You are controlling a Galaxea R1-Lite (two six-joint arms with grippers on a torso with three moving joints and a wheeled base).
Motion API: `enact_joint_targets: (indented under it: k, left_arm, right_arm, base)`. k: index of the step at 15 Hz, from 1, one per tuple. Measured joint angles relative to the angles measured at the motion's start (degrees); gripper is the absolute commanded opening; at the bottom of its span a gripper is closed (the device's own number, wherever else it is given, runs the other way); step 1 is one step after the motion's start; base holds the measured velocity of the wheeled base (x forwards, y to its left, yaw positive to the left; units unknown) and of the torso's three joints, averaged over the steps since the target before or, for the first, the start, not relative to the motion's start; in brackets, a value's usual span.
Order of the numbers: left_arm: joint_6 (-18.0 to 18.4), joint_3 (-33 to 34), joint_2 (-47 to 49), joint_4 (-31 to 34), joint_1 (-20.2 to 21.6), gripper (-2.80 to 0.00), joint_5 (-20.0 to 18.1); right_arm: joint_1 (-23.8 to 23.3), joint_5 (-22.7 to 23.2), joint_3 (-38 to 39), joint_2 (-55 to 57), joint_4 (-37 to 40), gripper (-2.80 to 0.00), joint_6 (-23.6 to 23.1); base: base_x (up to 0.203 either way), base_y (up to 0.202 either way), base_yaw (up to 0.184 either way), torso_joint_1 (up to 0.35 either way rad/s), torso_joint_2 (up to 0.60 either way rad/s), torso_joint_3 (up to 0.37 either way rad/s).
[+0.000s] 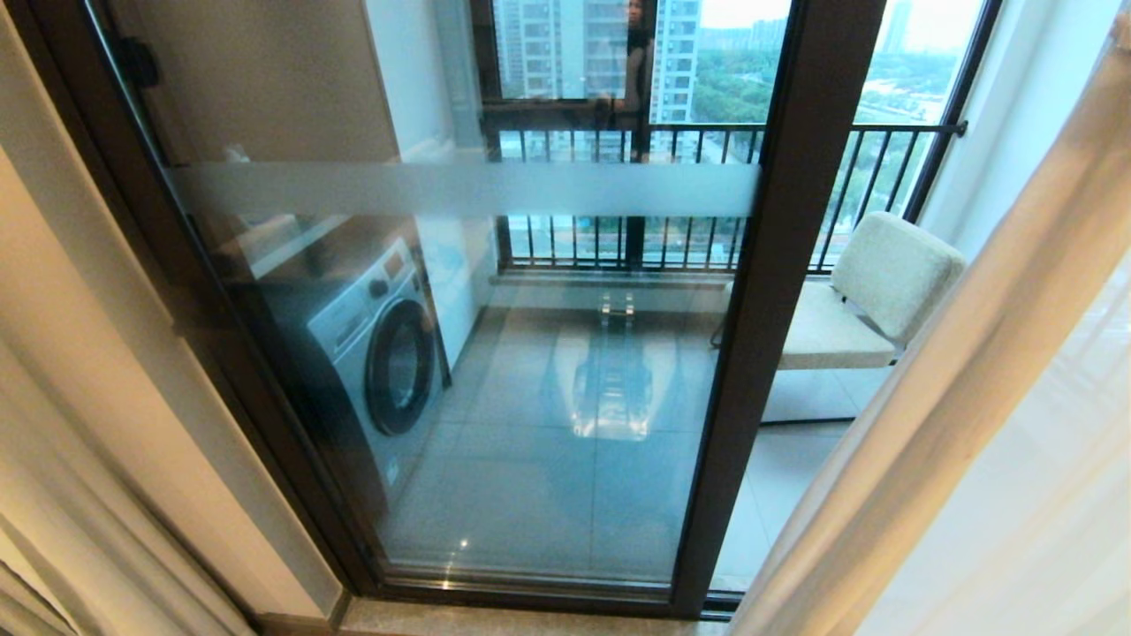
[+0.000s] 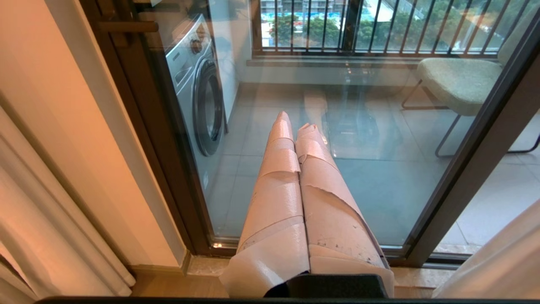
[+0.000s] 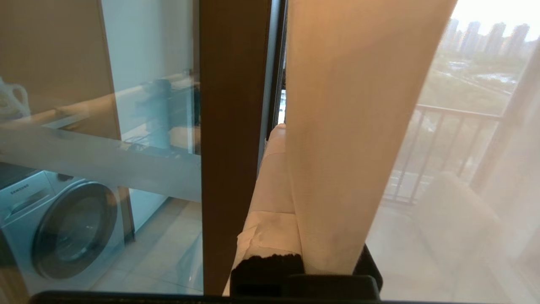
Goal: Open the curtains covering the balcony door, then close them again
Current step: Close the inner curtains on both sides
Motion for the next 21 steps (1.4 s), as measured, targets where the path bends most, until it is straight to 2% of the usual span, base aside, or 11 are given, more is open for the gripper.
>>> enact_joint_targets:
  k: [7, 13, 21]
  left_arm:
    - [0.00, 0.00, 0.00, -0.02, -0.02, -2.80, 0.00]
    - [0.00, 0.00, 0.00, 0.00, -0.01, -2.80, 0.04]
    - [0.00, 0.00, 0.00, 0.02, -0.02, -2.80, 0.02]
  right_arm:
    - [0.02, 0.06, -3.59, 2.52, 0.28, -2.80, -0.04]
    - [1.83, 0.05, -15.36, 9.88, 1.53, -2.80, -0.38]
    - [13.05, -2.34, -31.40, 20.03, 7.06, -2.80, -2.59]
  base:
    - [0.000, 0.000, 0.000, 0.000, 0.00, 0.000]
    - [0.000, 0.000, 0.000, 0.000, 0.00, 0.000]
    - [0.000, 0.000, 0.000, 0.000, 0.00, 0.000]
